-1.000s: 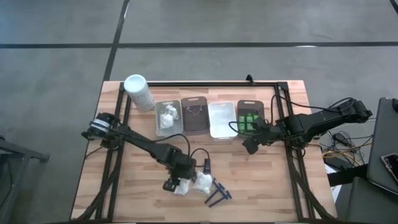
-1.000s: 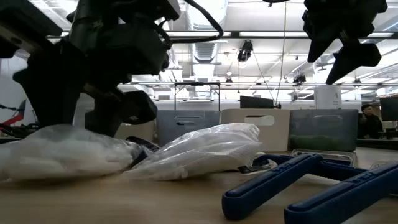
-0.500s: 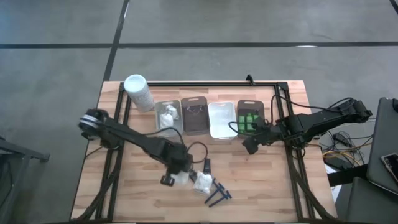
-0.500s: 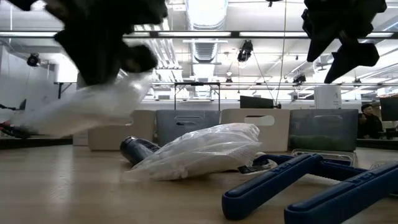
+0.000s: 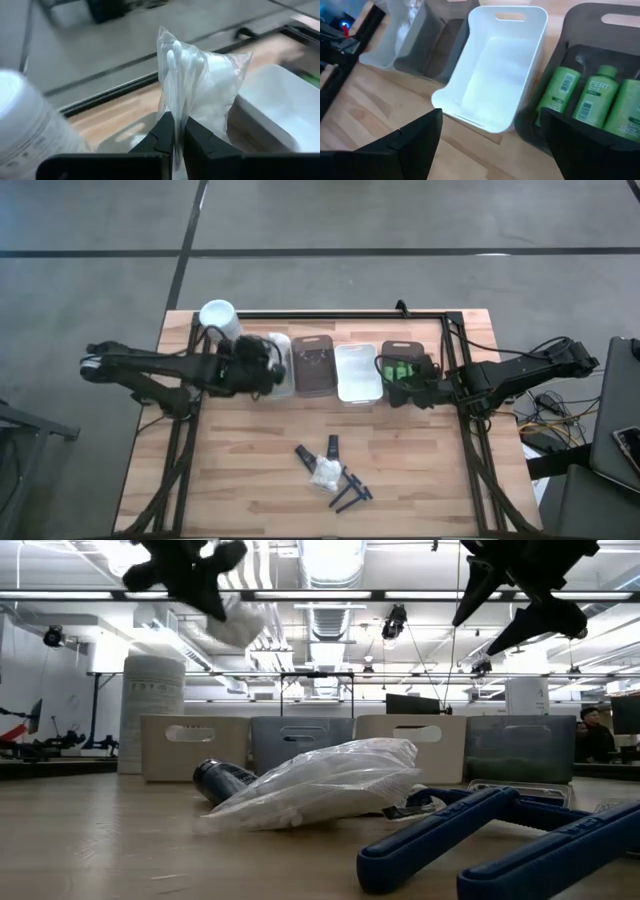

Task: Pick & Place Travel size toiletries
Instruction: Put the left cotton pack in the left white bin, then put the cotton pack in the left white bin

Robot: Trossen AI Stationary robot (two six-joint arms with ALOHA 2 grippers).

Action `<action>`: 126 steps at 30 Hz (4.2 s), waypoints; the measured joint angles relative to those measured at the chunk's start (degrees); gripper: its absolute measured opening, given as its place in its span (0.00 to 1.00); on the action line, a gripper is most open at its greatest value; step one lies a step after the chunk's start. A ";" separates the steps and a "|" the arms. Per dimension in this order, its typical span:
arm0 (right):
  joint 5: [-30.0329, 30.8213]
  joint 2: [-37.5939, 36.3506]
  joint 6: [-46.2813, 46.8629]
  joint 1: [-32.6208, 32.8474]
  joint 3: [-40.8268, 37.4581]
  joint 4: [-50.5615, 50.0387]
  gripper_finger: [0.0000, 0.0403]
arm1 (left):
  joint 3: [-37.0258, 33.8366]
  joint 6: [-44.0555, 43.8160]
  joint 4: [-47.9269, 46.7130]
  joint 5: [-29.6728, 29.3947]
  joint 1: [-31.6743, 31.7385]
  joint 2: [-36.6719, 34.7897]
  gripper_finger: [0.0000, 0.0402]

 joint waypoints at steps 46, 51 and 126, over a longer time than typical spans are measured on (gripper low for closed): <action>-21.76 14.67 0.68 4.69 -0.41 17.38 0.90 | -13.63 27.58 24.44 40.16 -7.25 -5.75 0.55; -24.71 23.27 2.20 7.93 -0.39 25.34 0.90 | -13.68 24.23 30.56 40.63 -14.34 -2.09 0.55; -38.04 48.07 -15.28 6.84 19.50 30.39 0.06 | -10.69 8.64 59.91 50.89 -19.42 33.29 0.55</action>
